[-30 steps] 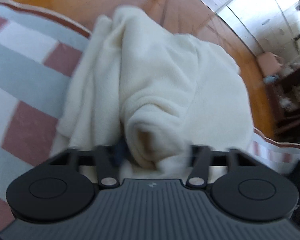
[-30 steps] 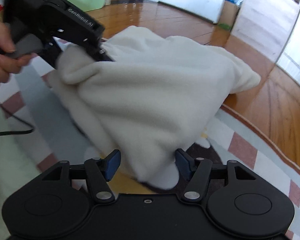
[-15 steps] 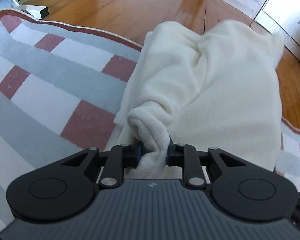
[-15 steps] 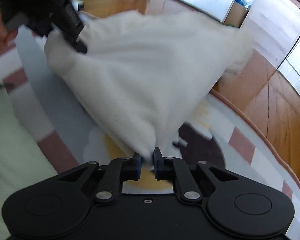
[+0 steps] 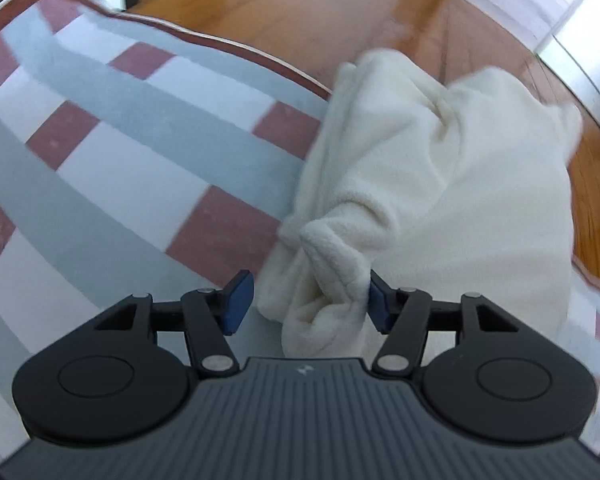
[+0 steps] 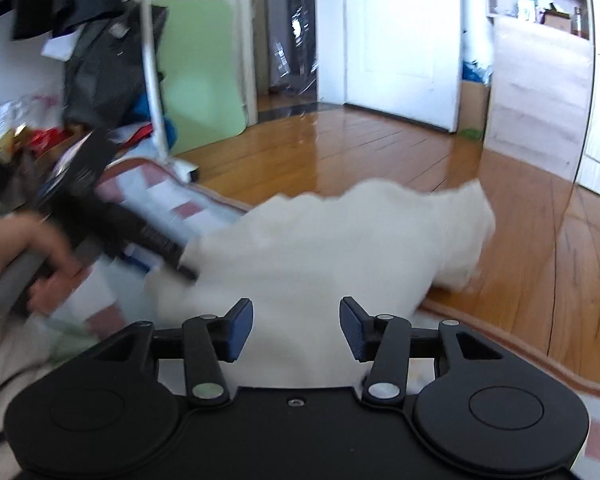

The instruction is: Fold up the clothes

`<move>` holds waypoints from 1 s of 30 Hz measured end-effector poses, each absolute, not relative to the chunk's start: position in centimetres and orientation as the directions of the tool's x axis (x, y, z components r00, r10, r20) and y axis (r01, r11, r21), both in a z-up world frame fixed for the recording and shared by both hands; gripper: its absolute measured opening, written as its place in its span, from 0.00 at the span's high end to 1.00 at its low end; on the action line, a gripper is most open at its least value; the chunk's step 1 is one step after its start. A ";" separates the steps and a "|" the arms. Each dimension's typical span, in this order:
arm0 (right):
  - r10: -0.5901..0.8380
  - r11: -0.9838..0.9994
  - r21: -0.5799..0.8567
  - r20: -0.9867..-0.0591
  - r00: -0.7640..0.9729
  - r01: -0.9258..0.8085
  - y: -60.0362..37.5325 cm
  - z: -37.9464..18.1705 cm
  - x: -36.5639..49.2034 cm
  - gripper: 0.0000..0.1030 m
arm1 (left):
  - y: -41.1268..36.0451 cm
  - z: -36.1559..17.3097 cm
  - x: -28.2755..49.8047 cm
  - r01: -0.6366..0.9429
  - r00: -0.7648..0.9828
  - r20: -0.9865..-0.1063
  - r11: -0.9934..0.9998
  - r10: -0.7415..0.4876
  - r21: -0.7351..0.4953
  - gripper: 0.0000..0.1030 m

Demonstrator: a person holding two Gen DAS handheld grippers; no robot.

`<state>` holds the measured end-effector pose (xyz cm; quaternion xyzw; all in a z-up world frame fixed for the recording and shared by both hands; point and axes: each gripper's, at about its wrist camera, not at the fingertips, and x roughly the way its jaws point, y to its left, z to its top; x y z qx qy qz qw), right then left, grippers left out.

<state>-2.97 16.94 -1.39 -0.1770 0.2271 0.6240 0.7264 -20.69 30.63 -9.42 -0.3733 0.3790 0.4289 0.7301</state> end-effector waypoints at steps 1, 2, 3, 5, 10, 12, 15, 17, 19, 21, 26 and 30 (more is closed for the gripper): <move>0.822 0.164 0.015 -0.555 0.128 -0.986 18.4 -1.8 -2.5 0.48 | 30.4 -9.4 -20.4 -0.904 0.346 -0.877 0.369 0.334 -0.216 0.44; 0.818 0.170 0.004 -0.558 0.138 -0.985 19.9 -2.2 -2.1 0.48 | 30.1 -9.3 -20.2 -0.900 0.338 -0.880 0.387 0.332 -0.200 0.44; 0.804 0.173 -0.007 -0.576 0.145 -0.985 21.4 -2.8 -1.6 0.48 | 30.0 -9.4 -20.2 -0.898 0.336 -0.885 0.394 0.323 -0.197 0.43; 0.722 0.176 -0.043 -0.673 0.159 -0.983 24.7 -5.6 -0.7 0.48 | 30.0 -9.2 -21.0 -0.897 0.347 -0.883 0.386 0.315 -0.215 0.42; 0.674 0.249 -0.011 -0.716 0.182 -0.968 26.7 -9.2 -1.0 0.32 | 30.1 -8.0 -23.5 -0.895 0.408 -0.852 0.329 0.328 -0.302 0.39; 0.675 0.250 -0.041 -0.708 0.205 -0.967 26.6 -9.3 -1.7 0.32 | 30.2 -7.1 -23.7 -0.878 0.448 -0.830 0.339 0.334 -0.338 0.40; 0.680 0.249 -0.030 -0.706 0.197 -0.968 26.2 -9.1 -1.7 0.32 | 31.4 -4.7 -22.8 -0.842 0.508 -0.774 0.408 0.378 -0.353 0.39; 0.679 0.215 -0.046 -0.711 0.183 -0.976 25.8 -9.0 -2.3 0.32 | 32.9 -3.7 -21.8 -0.827 0.521 -0.757 0.451 0.394 -0.334 0.36; 0.677 0.167 -0.081 -0.715 0.174 -0.983 25.5 -8.7 -2.7 0.32 | 35.4 -3.8 -20.0 -0.806 0.535 -0.747 0.505 0.395 -0.310 0.33; 0.681 0.139 -0.078 -0.716 0.153 -0.987 25.1 -8.5 -2.5 0.32 | 37.4 -5.3 -16.9 -0.790 0.485 -0.764 0.588 0.425 -0.175 0.33; 0.703 0.112 -0.011 -0.706 0.088 -0.994 24.6 -7.1 -0.6 0.34 | 40.7 -10.1 -10.7 -0.754 0.407 -0.817 0.655 0.409 -0.048 0.34; 0.756 0.194 0.086 -0.648 0.092 -0.977 23.5 -4.1 3.8 0.32 | 42.5 -11.3 -11.0 -0.749 0.507 -0.788 0.631 0.349 -0.203 0.61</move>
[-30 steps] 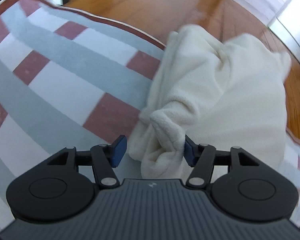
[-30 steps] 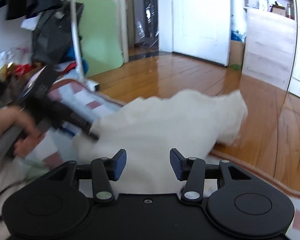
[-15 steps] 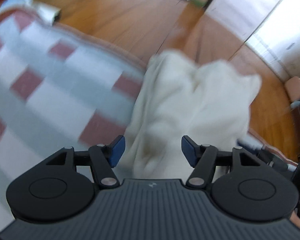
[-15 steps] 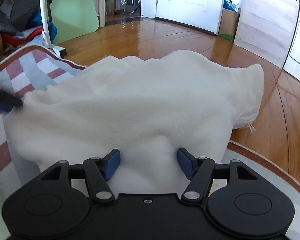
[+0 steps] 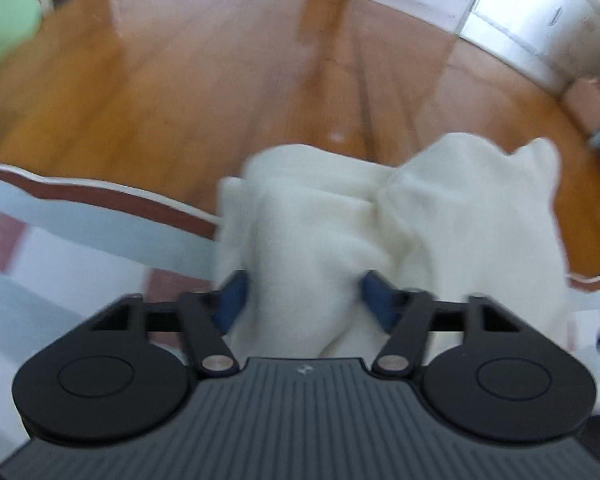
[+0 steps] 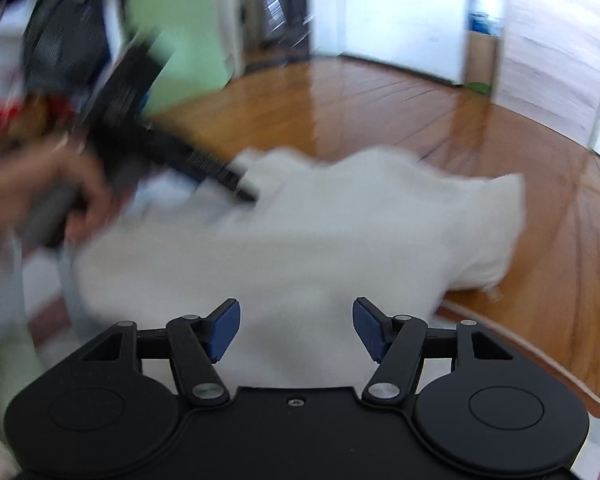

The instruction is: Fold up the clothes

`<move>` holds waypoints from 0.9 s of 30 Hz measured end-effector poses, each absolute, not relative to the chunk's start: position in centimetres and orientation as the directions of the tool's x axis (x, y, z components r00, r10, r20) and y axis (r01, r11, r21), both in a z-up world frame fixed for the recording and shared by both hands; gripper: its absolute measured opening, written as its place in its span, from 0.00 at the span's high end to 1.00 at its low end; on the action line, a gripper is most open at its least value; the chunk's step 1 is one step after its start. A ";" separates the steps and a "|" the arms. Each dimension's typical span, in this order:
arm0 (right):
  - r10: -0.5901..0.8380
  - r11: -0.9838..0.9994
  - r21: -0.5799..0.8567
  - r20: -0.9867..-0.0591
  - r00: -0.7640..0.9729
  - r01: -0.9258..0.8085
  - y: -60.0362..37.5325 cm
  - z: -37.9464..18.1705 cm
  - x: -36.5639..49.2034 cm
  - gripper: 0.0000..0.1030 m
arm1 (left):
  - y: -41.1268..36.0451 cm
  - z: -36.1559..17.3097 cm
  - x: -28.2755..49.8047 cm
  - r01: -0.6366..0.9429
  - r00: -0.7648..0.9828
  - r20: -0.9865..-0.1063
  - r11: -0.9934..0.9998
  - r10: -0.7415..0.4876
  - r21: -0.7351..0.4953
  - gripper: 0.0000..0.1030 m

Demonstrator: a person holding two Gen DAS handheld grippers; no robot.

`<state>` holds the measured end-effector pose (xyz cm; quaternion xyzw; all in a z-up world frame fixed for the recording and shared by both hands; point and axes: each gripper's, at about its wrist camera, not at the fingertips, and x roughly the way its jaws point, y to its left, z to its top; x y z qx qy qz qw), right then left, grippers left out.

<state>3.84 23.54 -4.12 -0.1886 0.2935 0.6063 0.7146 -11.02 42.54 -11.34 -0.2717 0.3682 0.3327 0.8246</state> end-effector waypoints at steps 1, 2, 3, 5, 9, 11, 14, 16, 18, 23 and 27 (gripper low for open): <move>0.759 0.227 0.092 -0.640 0.117 -0.970 23.7 -3.8 5.3 0.29 | 42.5 -11.3 -10.9 -0.739 0.510 -0.783 0.646 0.355 -0.189 0.81; 0.759 0.266 0.096 -0.634 0.147 -0.959 24.2 -3.7 7.0 0.21 | 42.4 -11.3 -10.7 -0.730 0.513 -0.779 0.661 0.361 -0.174 0.83; 0.753 0.311 0.118 -0.635 0.169 -0.943 24.7 -3.8 8.9 0.19 | 42.3 -11.2 -10.6 -0.720 0.516 -0.774 0.675 0.368 -0.159 0.84; 0.730 0.407 0.226 -0.663 0.166 -0.885 26.1 -4.9 13.3 0.19 | 41.9 -10.9 -10.4 -0.713 0.515 -0.759 0.691 0.399 -0.120 0.86; 0.735 0.508 0.554 -0.678 -0.003 -0.659 27.1 -8.0 19.4 0.19 | 41.2 -8.9 -11.7 -0.755 0.491 -0.681 0.656 0.543 -0.021 0.89; 0.744 0.516 0.598 -0.668 -0.025 -0.614 27.2 -8.6 20.3 0.19 | 42.0 -9.5 -12.5 -0.780 0.455 -0.677 0.625 0.578 0.010 0.89; 0.720 0.527 0.549 -0.694 -0.002 -0.649 27.4 -9.1 19.9 0.19 | 44.0 -13.0 -12.7 -0.789 0.386 -0.751 0.613 0.536 0.032 0.90; 0.706 0.542 0.542 -0.708 -0.001 -0.643 27.3 -9.8 19.9 0.19 | 44.0 -13.2 -12.4 -0.781 0.379 -0.753 0.622 0.538 0.052 0.90; 0.722 0.542 0.584 -0.692 -0.021 -0.605 26.7 -10.2 20.4 0.19 | 43.5 -12.3 -11.9 -0.771 0.367 -0.737 0.629 0.567 0.100 0.88; 0.778 0.506 0.703 -0.622 -0.087 -0.501 26.2 -11.1 21.2 0.19 | 41.2 -8.6 -13.6 -0.785 0.377 -0.701 0.611 0.605 0.105 0.88; 0.790 0.491 0.744 -0.600 -0.129 -0.453 26.9 -11.8 21.6 0.14 | 36.4 -5.1 -14.6 -0.695 0.518 -0.600 0.709 0.610 0.120 0.57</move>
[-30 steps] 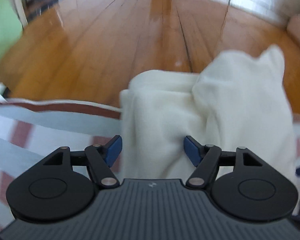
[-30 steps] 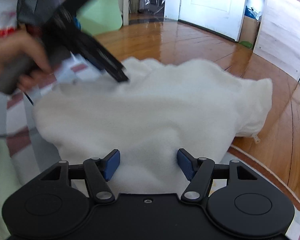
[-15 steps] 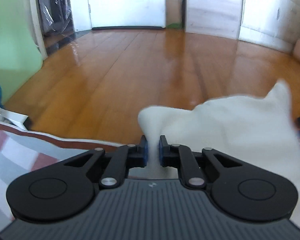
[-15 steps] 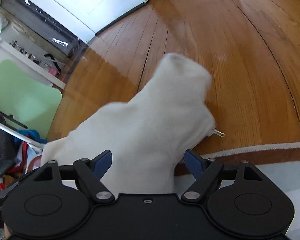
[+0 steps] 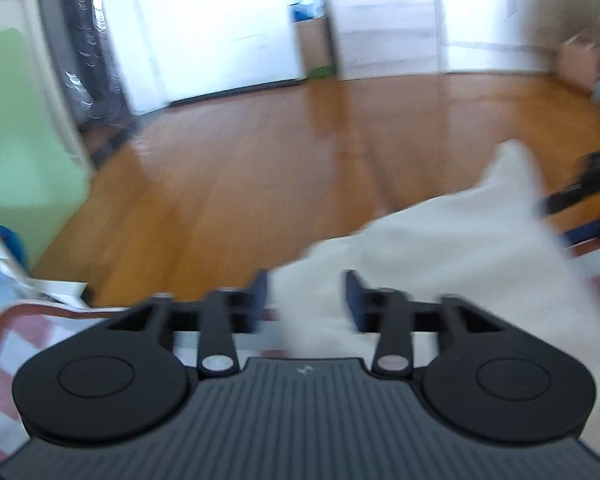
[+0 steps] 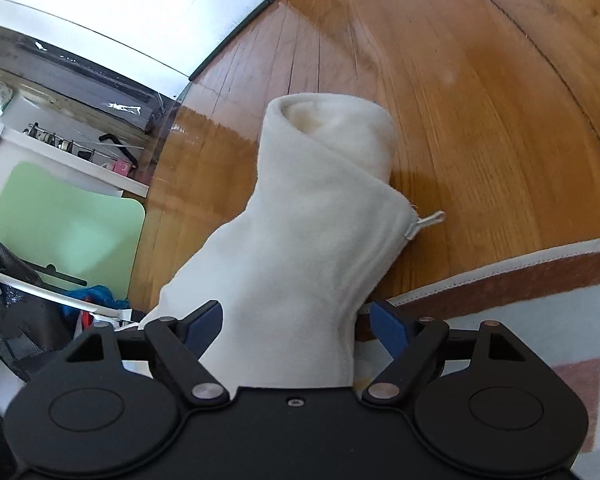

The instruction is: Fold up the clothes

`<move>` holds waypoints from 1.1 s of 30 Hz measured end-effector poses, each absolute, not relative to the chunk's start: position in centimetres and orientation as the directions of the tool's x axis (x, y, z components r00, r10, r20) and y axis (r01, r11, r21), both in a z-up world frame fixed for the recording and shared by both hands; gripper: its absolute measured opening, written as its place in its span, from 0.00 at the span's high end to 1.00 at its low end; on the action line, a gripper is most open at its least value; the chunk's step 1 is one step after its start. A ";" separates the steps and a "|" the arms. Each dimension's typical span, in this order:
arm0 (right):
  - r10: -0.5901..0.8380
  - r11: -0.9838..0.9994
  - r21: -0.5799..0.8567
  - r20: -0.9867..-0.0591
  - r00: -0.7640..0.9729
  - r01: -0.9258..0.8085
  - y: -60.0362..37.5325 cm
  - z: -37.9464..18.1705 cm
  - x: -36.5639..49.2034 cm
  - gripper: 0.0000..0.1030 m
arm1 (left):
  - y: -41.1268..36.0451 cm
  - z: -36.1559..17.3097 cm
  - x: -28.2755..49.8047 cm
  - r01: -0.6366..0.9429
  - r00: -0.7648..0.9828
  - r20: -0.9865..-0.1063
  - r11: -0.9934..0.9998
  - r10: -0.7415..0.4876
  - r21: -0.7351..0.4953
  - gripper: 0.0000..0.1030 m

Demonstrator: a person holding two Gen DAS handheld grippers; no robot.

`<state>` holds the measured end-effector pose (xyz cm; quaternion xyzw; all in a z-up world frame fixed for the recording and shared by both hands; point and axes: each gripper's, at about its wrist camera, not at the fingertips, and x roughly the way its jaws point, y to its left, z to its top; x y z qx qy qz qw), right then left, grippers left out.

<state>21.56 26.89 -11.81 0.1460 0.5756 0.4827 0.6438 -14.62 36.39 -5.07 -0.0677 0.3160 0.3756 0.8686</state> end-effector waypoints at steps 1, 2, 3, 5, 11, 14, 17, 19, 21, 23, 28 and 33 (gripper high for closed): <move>0.784 0.498 0.743 -0.606 -0.134 -0.447 27.2 -12.1 21.6 0.13 | 36.6 -5.4 -14.8 -0.685 0.554 -0.633 0.728 0.541 0.024 0.57; 0.778 0.508 0.743 -0.613 -0.139 -0.435 27.6 -12.6 21.7 0.13 | 36.9 -5.7 -15.0 -0.670 0.589 -0.658 0.738 0.468 -0.075 0.58; 0.773 0.520 0.747 -0.618 -0.144 -0.415 28.1 -13.3 21.8 0.11 | 37.2 -6.7 -15.1 -0.662 0.606 -0.693 0.730 0.390 -0.168 0.59; 0.763 0.541 0.750 -0.628 -0.153 -0.381 29.3 -14.8 21.9 0.07 | 37.4 -9.1 -15.2 -0.682 0.558 -0.765 0.704 0.322 -0.201 0.63; 0.799 0.471 0.541 -0.596 0.078 -0.697 32.8 -11.6 20.3 0.64 | 37.4 -10.6 -16.9 -0.762 0.417 -0.799 0.645 0.433 -0.049 0.60; 0.766 0.478 0.319 -0.607 0.211 -0.819 33.8 -10.6 17.1 0.66 | 37.7 -11.5 -17.3 -0.765 0.371 -0.792 0.643 0.484 0.034 0.58; 0.743 0.528 0.286 -0.612 0.271 -0.800 33.9 -10.7 16.8 0.60 | 39.5 -12.2 -18.7 -0.806 0.438 -0.805 0.572 0.399 -0.155 0.55; 0.727 0.571 0.313 -0.622 0.290 -0.759 33.7 -10.9 17.2 0.52 | 40.0 -12.6 -19.4 -0.827 0.449 -0.806 0.521 0.385 -0.212 0.47; 0.718 0.594 0.333 -0.630 0.296 -0.732 33.0 -10.1 16.8 0.49 | 40.3 -12.3 -19.6 -0.844 0.431 -0.806 0.498 0.406 -0.200 0.47; 0.723 0.557 0.242 -0.612 0.320 -0.795 32.0 -7.7 14.0 0.48 | 40.6 -12.0 -19.8 -0.859 0.412 -0.805 0.476 0.427 -0.187 0.52; 0.817 0.348 0.146 -0.532 0.223 -0.926 26.7 -2.6 6.9 0.40 | 38.5 -7.7 -22.0 -0.750 0.627 -0.677 0.534 0.385 -0.391 0.48; 0.787 0.187 0.086 -0.610 0.097 -0.979 25.6 -4.0 2.0 0.40 | 36.7 -10.0 -20.9 -0.704 0.655 -0.720 0.534 0.231 -0.469 0.43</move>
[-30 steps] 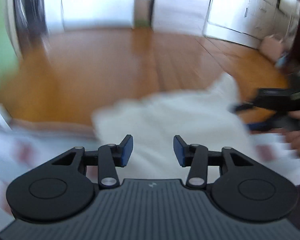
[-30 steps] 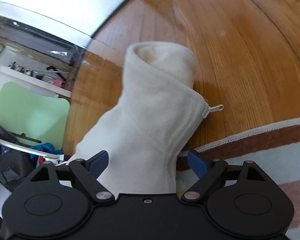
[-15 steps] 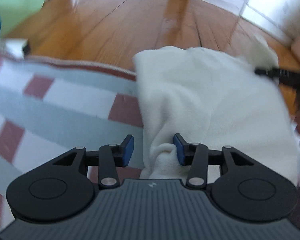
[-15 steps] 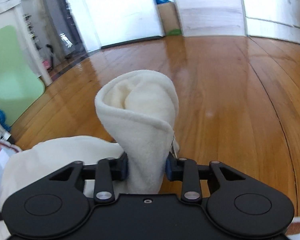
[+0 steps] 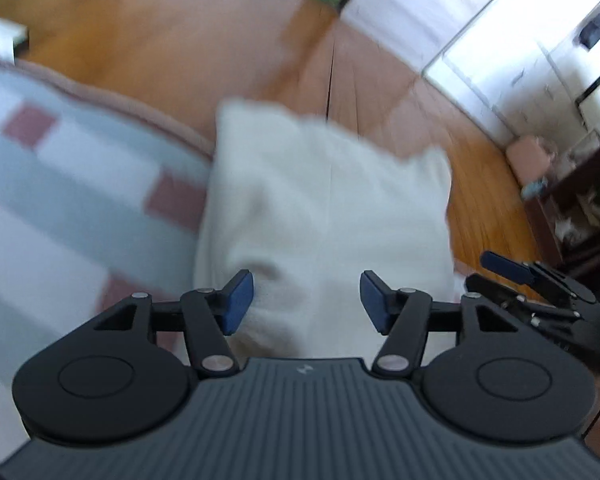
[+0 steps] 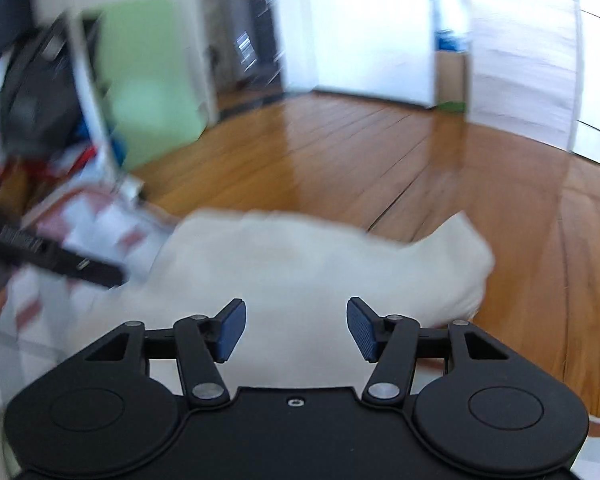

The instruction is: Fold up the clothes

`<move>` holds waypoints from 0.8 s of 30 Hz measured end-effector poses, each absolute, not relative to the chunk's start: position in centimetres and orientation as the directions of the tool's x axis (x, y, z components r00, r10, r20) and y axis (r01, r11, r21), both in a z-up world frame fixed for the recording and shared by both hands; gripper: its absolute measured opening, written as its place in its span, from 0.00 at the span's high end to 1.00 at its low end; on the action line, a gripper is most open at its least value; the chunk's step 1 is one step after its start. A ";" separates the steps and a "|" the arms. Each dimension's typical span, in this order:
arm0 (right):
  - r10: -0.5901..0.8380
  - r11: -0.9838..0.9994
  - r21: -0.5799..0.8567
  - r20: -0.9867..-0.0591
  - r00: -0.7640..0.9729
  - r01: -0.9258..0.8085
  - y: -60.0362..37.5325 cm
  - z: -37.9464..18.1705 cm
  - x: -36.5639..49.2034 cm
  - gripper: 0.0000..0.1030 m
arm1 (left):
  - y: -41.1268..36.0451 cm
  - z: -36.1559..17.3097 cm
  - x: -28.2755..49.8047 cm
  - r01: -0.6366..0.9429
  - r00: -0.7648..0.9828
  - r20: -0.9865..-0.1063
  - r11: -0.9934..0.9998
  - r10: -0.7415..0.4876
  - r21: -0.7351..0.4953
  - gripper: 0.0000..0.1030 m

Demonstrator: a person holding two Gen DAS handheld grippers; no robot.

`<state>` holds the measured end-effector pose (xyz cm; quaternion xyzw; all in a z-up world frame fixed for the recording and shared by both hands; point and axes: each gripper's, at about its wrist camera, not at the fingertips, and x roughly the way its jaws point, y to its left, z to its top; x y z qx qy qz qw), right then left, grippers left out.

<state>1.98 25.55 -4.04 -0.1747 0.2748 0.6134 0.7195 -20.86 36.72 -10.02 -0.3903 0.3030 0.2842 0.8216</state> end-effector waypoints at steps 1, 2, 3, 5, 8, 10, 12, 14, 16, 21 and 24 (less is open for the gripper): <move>0.778 0.165 0.082 -0.623 0.079 -0.983 25.3 -4.7 1.6 0.40 | 36.3 -10.8 -20.5 -0.715 0.631 -0.743 0.540 0.224 -0.444 0.43; 0.767 0.143 0.090 -0.640 0.053 -0.986 24.8 -5.6 1.3 0.40 | 35.5 -11.1 -20.1 -0.734 0.588 -0.770 0.564 0.249 -0.379 0.43; 0.754 0.121 0.098 -0.656 0.027 -0.988 24.2 -6.5 1.0 0.40 | 34.9 -11.5 -19.5 -0.772 0.498 -0.810 0.583 0.310 -0.252 0.41; 0.729 0.110 0.081 -0.684 0.025 -0.991 22.9 -8.4 -0.4 0.39 | 35.0 -12.9 -19.4 -0.804 0.425 -0.846 0.564 0.321 -0.189 0.17; 0.710 0.088 0.035 -0.703 0.038 -0.995 21.1 -9.7 -2.0 0.31 | 35.8 -14.2 -19.7 -0.829 0.404 -0.868 0.518 0.291 -0.212 0.17; 0.693 0.071 0.033 -0.720 0.026 -0.997 21.1 -9.9 -2.2 0.28 | 35.5 -13.9 -19.6 -0.827 0.397 -0.867 0.527 0.302 -0.196 0.17; 0.664 0.053 0.037 -0.748 0.007 -0.998 21.0 -10.1 -2.2 0.27 | 35.3 -13.6 -19.2 -0.823 0.385 -0.865 0.543 0.321 -0.165 0.17; 0.628 0.060 0.054 -0.778 -0.004 -0.997 20.6 -11.0 -1.9 0.26 | 35.4 -12.7 -19.3 -0.819 0.376 -0.857 0.559 0.353 -0.129 0.16; 0.602 0.058 0.056 -0.799 -0.010 -0.997 20.3 -11.2 -1.7 0.26 | 35.1 -12.1 -19.0 -0.812 0.376 -0.839 0.576 0.393 -0.095 0.17; 0.603 0.023 0.112 -0.794 -0.075 -0.993 20.0 -8.2 0.2 0.28 | 35.3 -8.0 -21.5 -0.810 0.511 -0.658 0.566 0.554 -0.153 0.19; 0.734 0.071 0.267 -0.667 -0.131 -0.961 19.3 -6.0 3.0 0.14 | 36.5 -7.2 -22.0 -0.763 0.616 -0.595 0.579 0.516 -0.288 0.16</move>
